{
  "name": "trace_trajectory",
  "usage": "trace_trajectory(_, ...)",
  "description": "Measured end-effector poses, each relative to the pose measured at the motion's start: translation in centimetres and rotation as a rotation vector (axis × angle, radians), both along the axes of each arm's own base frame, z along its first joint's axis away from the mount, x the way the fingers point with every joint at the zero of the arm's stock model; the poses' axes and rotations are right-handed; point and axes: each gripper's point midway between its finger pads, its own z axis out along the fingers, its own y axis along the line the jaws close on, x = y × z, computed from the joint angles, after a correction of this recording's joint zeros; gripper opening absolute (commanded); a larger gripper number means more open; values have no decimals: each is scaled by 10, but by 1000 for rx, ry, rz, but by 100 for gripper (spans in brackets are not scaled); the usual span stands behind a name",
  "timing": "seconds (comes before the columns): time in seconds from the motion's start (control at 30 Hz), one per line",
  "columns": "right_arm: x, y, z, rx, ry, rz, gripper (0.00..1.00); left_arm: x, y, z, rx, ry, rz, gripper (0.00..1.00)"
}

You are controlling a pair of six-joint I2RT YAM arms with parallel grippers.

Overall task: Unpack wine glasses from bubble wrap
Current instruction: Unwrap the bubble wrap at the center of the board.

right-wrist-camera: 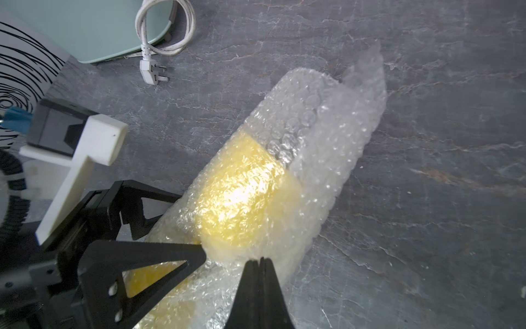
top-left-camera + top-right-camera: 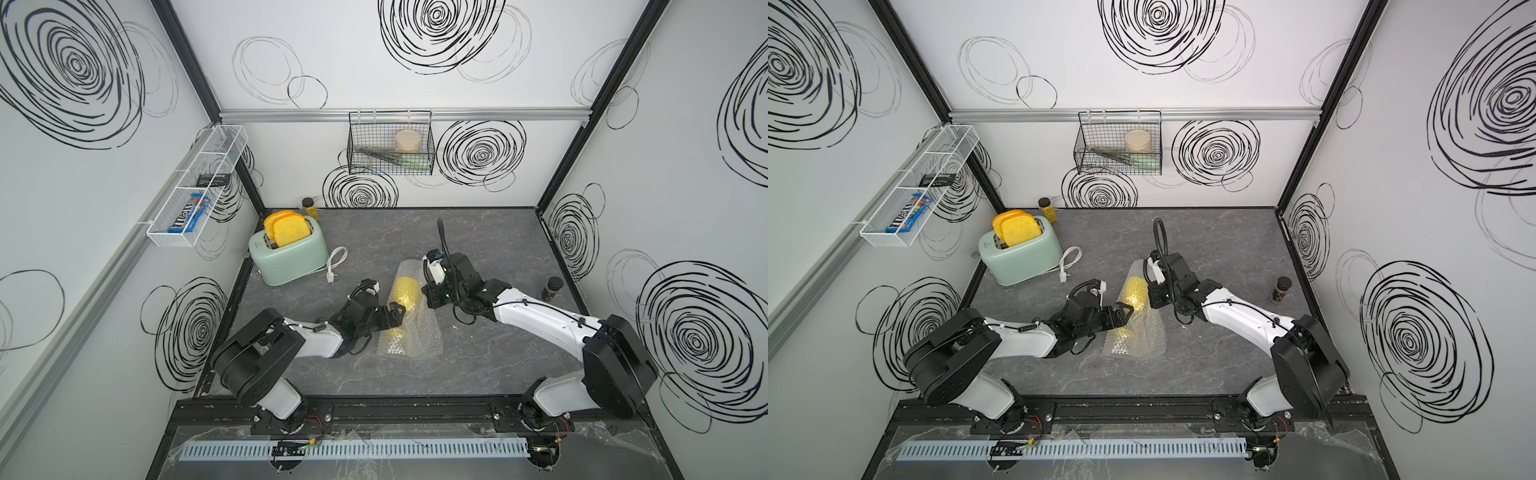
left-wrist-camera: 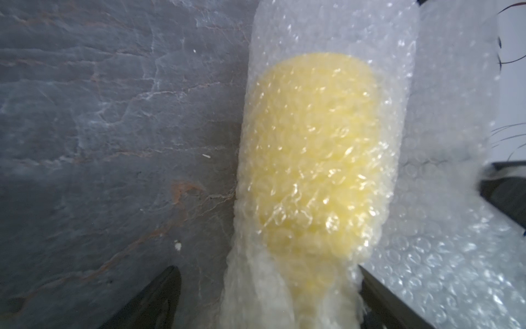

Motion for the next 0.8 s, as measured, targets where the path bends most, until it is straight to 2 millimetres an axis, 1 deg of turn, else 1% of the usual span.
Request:
trace_trajectory(0.13,-3,-16,-3,50,13,-37,0,1,10,4,-6,5,19,95)
trace_trajectory(0.23,-2,-27,-5,86,23,-63,0,5,18,11,-18,-4,41,95)
trace_trajectory(0.33,2,-35,-8,107,38,-85,7,10,26,19,-27,-15,60,95)
trace_trajectory(0.37,3,-37,-8,111,42,-90,13,11,29,22,-30,-19,65,96)
trace_trajectory(0.4,3,-39,-9,112,46,-94,15,11,31,23,-31,-21,69,95)
trace_trajectory(0.57,0,-45,-19,111,72,-108,15,14,45,34,-28,-39,92,96)
trace_trajectory(0.6,-1,-46,-21,109,77,-109,18,14,48,37,-24,-43,93,96)
trace_trajectory(0.63,-2,-47,-24,107,84,-114,24,14,50,40,-20,-50,94,96)
trace_trajectory(0.7,-3,-48,-30,104,100,-115,30,13,54,45,-1,-62,91,97)
trace_trajectory(0.8,-7,-48,-41,98,129,-116,33,12,59,58,42,-86,87,97)
